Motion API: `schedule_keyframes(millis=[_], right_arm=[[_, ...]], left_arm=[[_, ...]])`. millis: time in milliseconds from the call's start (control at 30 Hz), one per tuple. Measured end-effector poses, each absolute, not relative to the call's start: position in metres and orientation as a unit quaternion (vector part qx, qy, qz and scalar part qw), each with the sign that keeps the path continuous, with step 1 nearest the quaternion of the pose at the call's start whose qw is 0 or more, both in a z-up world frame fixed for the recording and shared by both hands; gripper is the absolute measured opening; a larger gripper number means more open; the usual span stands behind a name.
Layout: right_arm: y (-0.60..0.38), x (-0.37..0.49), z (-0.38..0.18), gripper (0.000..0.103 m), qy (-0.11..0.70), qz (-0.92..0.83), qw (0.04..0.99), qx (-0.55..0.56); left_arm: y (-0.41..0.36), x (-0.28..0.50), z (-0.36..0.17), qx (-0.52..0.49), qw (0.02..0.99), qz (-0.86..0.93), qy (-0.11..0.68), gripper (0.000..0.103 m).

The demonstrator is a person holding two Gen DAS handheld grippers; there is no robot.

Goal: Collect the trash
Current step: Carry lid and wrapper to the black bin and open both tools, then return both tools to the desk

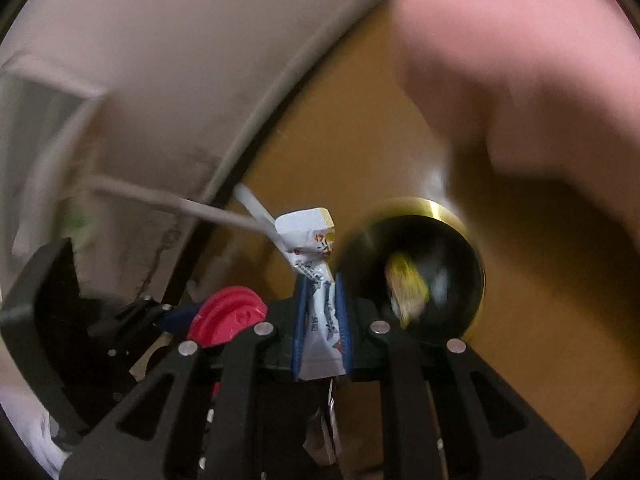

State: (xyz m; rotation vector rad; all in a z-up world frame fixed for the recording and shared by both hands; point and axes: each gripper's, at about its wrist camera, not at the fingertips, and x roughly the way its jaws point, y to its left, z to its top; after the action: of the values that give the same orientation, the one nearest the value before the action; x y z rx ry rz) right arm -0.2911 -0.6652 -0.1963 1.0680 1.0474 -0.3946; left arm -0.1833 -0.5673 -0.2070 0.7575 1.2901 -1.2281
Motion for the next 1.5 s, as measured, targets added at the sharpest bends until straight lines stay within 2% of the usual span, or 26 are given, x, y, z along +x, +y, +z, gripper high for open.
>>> schedule_keyframes(millis=[167,233,267,300,333,367,533,633,733,933,1067,1200,1333,1500], right_arm=[[-0.686,-0.312,-0.22,0.015,0.456,-0.178,0.7,0.52],[-0.693,-0.315,-0.219,0.015,0.45,-0.173,0.703,0.522],[-0.69,-0.313,-0.218,0.023,0.452,-0.174,0.699,0.527],[-0.69,-0.314,-0.218,0.055,0.456,-0.178,0.692,0.531],[-0.692,-0.314,-0.217,0.073,0.455,-0.182,0.688,0.535],[-0.695,-0.319,-0.213,0.084,0.447,-0.19,0.692,0.534],[-0.7,-0.34,-0.171,0.084,0.422,-0.232,0.719,0.5],[-0.696,-0.357,-0.126,0.085,0.405,-0.306,0.738,0.445],[-0.679,-0.368,-0.072,0.096,0.371,-0.392,0.76,0.362],[-0.627,-0.347,0.002,0.096,0.317,-0.475,0.799,0.187],[-0.588,-0.295,0.015,0.096,0.314,-0.419,0.837,0.161],[-0.537,-0.219,0.018,0.096,0.327,-0.34,0.872,0.134],[-0.476,-0.145,0.024,0.096,0.338,-0.253,0.9,0.107],[-0.396,-0.073,0.041,0.096,0.325,-0.109,0.935,0.096]], left_arm=[[-0.591,-0.194,-0.22,0.339,0.559,-0.522,0.548,0.078],[-0.594,-0.196,-0.214,0.338,0.567,-0.526,0.536,0.082],[-0.595,-0.201,-0.21,0.332,0.574,-0.532,0.527,0.084],[-0.595,-0.204,-0.205,0.323,0.574,-0.543,0.521,0.088],[-0.595,-0.207,-0.2,0.315,0.572,-0.555,0.516,0.093],[-0.594,-0.212,-0.194,0.308,0.573,-0.568,0.504,0.093],[-0.58,-0.219,-0.145,0.292,0.608,-0.587,0.449,0.093],[-0.561,-0.207,-0.09,0.238,0.644,-0.596,0.416,0.093],[-0.536,-0.192,-0.04,0.187,0.678,-0.6,0.38,0.093],[-0.428,-0.125,0.049,0.101,0.807,-0.505,0.29,0.095],[-0.341,-0.073,0.063,0.053,0.875,-0.391,0.283,0.095],[-0.227,-0.019,0.055,0.008,0.923,-0.232,0.308,0.095],[-0.115,0.016,0.039,-0.047,0.93,-0.092,0.353,0.095],[-0.054,0.054,0.03,-0.083,0.915,-0.054,0.392,0.095]])
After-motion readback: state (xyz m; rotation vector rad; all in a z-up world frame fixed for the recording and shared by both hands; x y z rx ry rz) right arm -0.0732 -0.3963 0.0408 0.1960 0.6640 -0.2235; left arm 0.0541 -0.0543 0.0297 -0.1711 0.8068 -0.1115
